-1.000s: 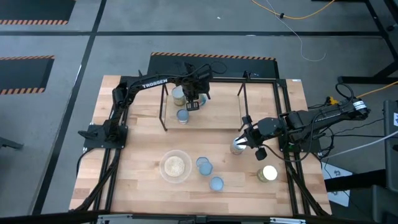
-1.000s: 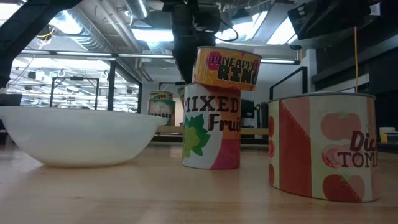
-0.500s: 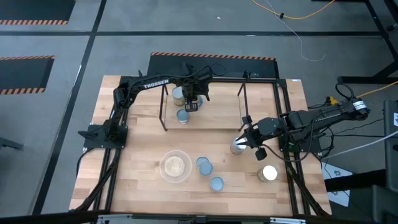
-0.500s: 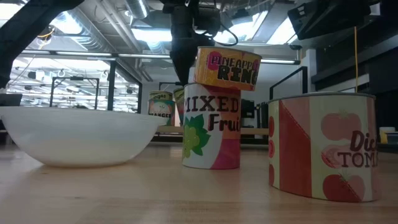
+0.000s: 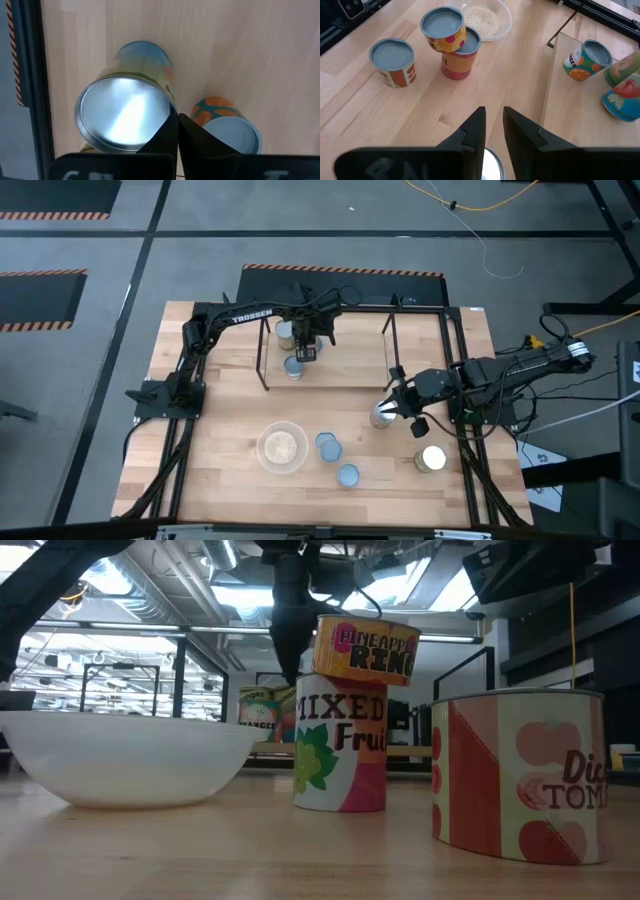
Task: Pick and place cans onto a shelf
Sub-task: Put the canned tomatoes on the shelf
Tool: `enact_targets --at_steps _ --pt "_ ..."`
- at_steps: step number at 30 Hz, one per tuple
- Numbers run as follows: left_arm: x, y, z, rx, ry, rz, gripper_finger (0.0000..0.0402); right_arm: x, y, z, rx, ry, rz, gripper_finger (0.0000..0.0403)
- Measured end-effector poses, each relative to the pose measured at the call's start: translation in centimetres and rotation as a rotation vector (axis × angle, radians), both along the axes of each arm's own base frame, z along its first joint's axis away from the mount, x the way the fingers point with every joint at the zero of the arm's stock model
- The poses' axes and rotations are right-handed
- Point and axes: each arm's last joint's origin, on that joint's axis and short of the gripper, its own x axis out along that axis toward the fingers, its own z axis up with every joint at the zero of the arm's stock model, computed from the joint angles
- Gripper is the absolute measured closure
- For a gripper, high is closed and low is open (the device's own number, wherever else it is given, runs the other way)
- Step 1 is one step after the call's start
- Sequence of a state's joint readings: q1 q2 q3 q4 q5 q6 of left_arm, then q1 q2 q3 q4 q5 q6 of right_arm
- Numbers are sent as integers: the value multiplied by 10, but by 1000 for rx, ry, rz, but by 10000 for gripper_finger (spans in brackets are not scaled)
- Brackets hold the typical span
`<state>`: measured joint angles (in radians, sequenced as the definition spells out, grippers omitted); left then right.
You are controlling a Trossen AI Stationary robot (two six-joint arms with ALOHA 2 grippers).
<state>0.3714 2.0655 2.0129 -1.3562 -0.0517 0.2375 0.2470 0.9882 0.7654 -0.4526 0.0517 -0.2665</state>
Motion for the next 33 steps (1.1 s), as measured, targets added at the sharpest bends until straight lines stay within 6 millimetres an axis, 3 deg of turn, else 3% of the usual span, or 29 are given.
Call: enact_targets --at_steps 33 --pt "8 4 2 50 -79 3 397 0 0 0 0 0 0 331"
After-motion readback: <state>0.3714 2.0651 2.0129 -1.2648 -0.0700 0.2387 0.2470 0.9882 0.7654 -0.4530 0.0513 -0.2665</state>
